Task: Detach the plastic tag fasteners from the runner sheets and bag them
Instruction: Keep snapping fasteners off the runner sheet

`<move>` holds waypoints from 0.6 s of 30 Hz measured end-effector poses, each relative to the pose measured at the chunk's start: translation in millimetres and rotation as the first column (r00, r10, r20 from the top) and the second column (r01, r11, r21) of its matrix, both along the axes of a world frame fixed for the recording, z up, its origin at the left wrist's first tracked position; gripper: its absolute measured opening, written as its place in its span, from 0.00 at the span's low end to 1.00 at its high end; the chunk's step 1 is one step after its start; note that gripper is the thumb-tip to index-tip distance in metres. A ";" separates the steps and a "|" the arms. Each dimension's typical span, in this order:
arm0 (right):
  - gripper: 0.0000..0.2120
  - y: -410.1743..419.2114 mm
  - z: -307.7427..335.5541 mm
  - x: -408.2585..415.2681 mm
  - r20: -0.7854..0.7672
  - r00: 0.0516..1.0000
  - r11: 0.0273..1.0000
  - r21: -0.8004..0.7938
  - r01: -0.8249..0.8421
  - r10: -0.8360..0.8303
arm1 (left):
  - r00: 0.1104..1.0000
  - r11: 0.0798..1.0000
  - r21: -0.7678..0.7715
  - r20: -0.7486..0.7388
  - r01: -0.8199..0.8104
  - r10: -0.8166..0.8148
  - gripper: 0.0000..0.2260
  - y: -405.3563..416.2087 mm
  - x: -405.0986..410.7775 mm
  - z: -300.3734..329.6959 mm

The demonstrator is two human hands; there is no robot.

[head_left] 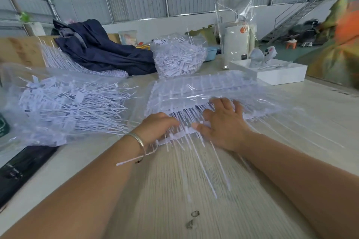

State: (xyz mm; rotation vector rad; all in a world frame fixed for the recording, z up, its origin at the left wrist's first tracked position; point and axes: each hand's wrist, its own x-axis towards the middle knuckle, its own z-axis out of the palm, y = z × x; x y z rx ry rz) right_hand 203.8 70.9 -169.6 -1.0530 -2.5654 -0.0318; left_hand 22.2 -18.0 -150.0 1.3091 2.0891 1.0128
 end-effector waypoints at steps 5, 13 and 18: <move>0.25 -10.9 24.2 7.7 -0.183 0.970 0.986 -0.008 -0.165 0.160 | 0.915 0.989 -0.029 -0.386 -0.142 0.120 0.08 5.8 -1.2 -21.9; 0.23 -43.7 76.9 29.2 -0.073 0.966 0.968 -0.023 -0.252 0.250 | 0.807 0.969 -0.178 -0.590 -0.171 0.034 0.18 9.6 0.2 -28.8; 0.27 -74.7 100.6 44.4 0.047 0.968 0.969 0.036 -0.246 0.245 | 0.734 0.966 -0.247 -0.669 -0.073 -0.116 0.13 8.4 -2.7 -19.6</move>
